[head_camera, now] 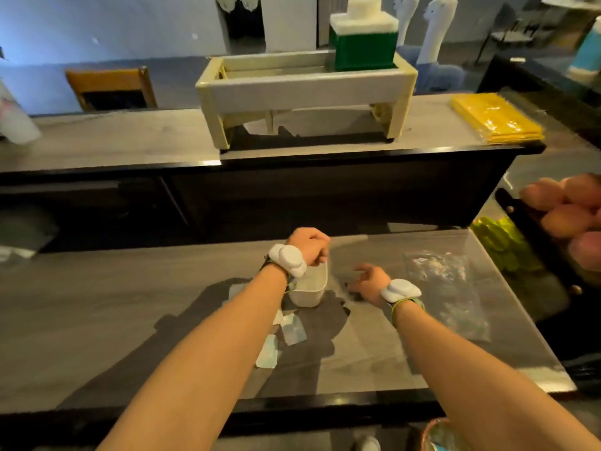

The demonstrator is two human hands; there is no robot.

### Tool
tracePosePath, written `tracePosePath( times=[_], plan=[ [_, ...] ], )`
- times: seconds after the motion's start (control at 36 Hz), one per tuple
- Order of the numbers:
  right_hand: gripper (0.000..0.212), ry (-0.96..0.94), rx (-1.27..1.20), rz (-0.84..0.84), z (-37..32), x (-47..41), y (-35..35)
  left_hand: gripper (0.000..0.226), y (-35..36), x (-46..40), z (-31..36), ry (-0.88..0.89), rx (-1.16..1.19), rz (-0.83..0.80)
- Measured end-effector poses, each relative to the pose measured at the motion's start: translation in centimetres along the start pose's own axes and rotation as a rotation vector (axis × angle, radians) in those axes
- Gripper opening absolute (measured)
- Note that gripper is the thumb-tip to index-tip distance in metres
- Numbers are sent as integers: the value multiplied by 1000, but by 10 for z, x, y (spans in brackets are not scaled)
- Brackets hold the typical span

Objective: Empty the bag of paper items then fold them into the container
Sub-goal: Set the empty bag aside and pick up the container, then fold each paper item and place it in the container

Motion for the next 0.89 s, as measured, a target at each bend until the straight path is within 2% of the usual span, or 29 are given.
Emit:
tracePosePath(
  times=[0.08, 0.14, 0.19, 0.31, 0.36, 0.39, 0.47, 0.5, 0.58, 0.72, 0.83, 0.89],
  plan=[
    [54, -1, 59, -34, -2, 4, 22, 16, -38, 2, -33, -68, -185, 189],
    [55, -7, 83, -39, -6, 8, 36, 17, -56, 5, -52, -116, -291, 230],
    [58, -8, 83, -45, -6, 11, 43, 27, -56, 7, -65, -173, -351, 179],
    [57, 5, 124, -58, -4, 16, 50, 26, -37, 8, -78, -196, -430, 2],
    [55, 13, 136, -71, 0, 18, 52, 29, -31, 6, -88, -205, -454, -18],
    [57, 22, 135, -80, 3, 19, 52, 29, -29, 3, -90, -217, -431, -23],
    [56, 69, 84, -66, 14, 21, 51, 11, -25, 4, -98, -229, -337, -44],
    [53, 94, 20, -50, 20, 21, 50, 10, -24, 2, -104, -246, -307, -40],
    [38, 188, -238, 10, 24, 27, 48, 6, -24, 6, -114, -301, -13, -43],
    [48, 246, -542, 69, 20, 33, 51, 27, -16, 26, -117, -365, 394, -97],
    [48, 254, -847, -100, 3, 37, 65, 35, -12, 33, -114, -366, 604, -109],
    [50, 224, -920, -135, -9, 37, 71, 35, -13, 35, -115, -348, 684, -123]
  ],
)
Point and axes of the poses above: each hand's wrist, its own x-axis away from the middle knuckle, its own y-axis out of the palm, z = x × y, the point moved 6 cm from there along -x, towards the middle knuckle, and after that the axes turned 10 degrees about -x, right-handed, at the moved point
